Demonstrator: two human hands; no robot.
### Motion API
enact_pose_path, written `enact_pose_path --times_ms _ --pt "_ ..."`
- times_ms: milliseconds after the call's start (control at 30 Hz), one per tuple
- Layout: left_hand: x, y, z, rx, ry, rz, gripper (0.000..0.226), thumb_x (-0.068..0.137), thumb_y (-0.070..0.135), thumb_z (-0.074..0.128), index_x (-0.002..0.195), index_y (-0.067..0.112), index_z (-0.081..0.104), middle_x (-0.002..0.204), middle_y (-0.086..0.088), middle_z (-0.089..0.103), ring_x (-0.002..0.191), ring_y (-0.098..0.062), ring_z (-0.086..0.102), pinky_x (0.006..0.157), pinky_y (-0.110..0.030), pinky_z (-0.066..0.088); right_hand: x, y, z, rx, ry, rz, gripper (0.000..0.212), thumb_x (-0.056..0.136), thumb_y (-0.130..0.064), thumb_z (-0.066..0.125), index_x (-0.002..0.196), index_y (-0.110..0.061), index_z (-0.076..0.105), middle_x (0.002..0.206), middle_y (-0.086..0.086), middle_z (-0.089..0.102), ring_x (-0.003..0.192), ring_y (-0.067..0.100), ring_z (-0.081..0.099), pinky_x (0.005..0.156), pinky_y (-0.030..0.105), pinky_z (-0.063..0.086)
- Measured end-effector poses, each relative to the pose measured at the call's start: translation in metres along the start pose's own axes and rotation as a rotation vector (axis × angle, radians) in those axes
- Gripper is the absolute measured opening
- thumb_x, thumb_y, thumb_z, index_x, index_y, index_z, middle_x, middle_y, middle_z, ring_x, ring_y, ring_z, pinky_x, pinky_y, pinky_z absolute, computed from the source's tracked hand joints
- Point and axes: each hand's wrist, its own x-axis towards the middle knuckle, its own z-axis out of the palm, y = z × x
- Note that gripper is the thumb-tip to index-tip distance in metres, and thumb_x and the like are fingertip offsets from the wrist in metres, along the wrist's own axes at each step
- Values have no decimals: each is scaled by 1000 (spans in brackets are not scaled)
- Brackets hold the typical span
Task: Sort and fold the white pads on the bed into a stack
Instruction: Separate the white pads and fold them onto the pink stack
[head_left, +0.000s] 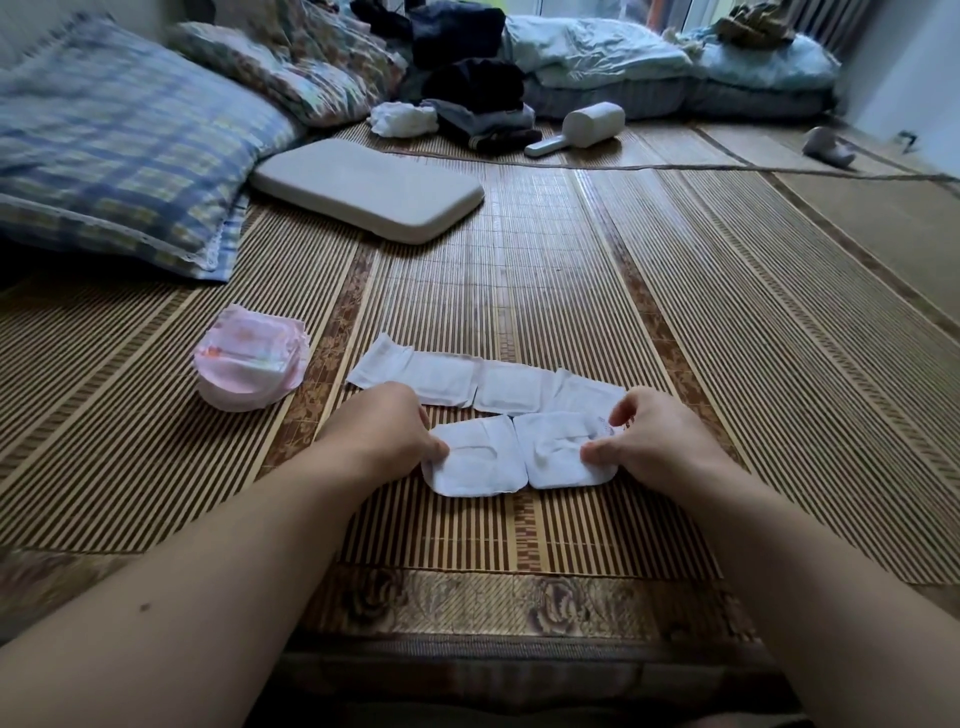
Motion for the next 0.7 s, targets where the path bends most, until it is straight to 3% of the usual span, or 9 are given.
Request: enact_pose_path --times_ms 100,167,233,367,567,700 --pt "1 -3 -5 -203 -69 -9 17 70 34 79 71 18 74 69 2 71 65 -11 64 62 -25 51 -3 0 -4 142 14 9 45 64 -29 83 99 -22 56 94 -2 58 91 18 60 78 37 52" --pt "-2 -2 -9 -410 -137 -33 13 72 30 79 72 18 74 65 2 71 56 -8 62 52 -21 47 -8 -3 -10 352 -2 3 44 65 -21 83 100 -18 57 96 4 64 83 19 68 70 35 58" --pt "-8 2 -11 -644 -213 -76 11 75 24 77 80 15 74 58 2 70 47 -6 58 43 -18 43 -14 -8 -16 586 -63 -28 32 68 -14 80 93 -13 60 90 9 69 69 14 71 53 22 54" --pt "-19 17 -9 -1041 -309 -96 6 83 14 68 82 9 66 62 -2 71 54 -12 65 44 -21 48 -26 -25 -14 734 -158 -106 14 74 -13 75 84 -8 66 78 6 71 57 9 66 46 19 49" --pt "-28 31 1 -1144 -305 -72 7 88 20 62 88 13 60 77 -7 68 62 -16 64 45 -23 48 -41 -46 8 688 -199 -233 10 77 -13 73 78 -8 64 83 14 70 77 27 69 67 41 58" --pt "-29 31 2 -1156 -305 -62 7 89 19 60 89 12 60 78 -8 69 62 -17 66 43 -22 47 -45 -51 16 613 -133 -289 7 77 -15 73 79 -12 67 80 11 73 77 27 70 73 50 58"
